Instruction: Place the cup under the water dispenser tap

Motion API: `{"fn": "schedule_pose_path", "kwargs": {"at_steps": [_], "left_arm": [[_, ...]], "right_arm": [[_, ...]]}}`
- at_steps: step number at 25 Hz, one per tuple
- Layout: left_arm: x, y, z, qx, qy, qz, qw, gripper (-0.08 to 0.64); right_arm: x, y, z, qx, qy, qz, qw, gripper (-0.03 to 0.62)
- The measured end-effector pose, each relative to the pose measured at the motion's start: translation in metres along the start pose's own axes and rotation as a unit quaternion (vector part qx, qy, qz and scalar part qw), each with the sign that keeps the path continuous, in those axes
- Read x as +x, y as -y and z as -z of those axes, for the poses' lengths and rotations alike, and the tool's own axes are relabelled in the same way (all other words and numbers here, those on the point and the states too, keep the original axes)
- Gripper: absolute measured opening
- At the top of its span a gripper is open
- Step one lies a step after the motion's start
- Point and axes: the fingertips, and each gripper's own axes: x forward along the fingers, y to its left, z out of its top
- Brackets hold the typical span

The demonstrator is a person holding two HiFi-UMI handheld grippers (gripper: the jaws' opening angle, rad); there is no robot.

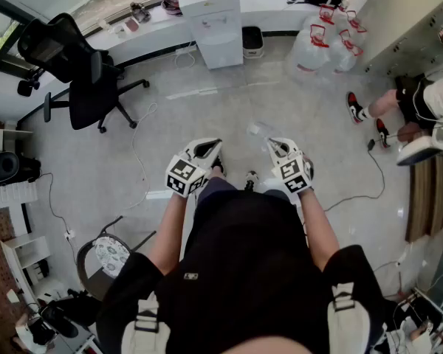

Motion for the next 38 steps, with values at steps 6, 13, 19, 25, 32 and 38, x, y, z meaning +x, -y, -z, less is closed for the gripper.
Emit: {"fn": "schedule_pose_path", "kwargs": {"at_steps": [6, 13, 19, 25, 32, 38], "left_arm": [[-0.002, -0.008, 0.004, -0.010, -0.004, 0.004, 0.9999, 0.000], [0.003, -0.024, 0.000, -0.006, -0.002, 0.009, 0.9999, 0.000], [0.002, -0.048, -0.006, -0.008, 0.002, 0.009, 0.9999, 0.000], [-0.001, -0.073, -0.009, -0.015, -0.001, 0.003, 0.9999, 0.000], [-0.005, -0.110, -0.014, -0.025, 0.001, -0.002, 0.9997, 0.000], [-0.011, -0.149, -0.018, -0.024, -0.002, 0.002, 0.9997, 0.000]], "right_arm": [[0.010, -0.001, -0.004, -0.001, -0.001, 0.004, 1.000, 0.003], [0.020, 0.003, -0.010, -0.001, -0.010, 0.005, 1.000, 0.003], [0.035, 0.008, -0.022, -0.006, -0.017, 0.006, 1.000, 0.003], [0.052, 0.008, -0.038, -0.011, -0.021, -0.002, 1.000, 0.003], [0.082, 0.010, -0.062, -0.019, -0.029, -0.011, 0.999, 0.003], [0.114, 0.013, -0.088, -0.016, -0.030, -0.010, 0.999, 0.003]]}}
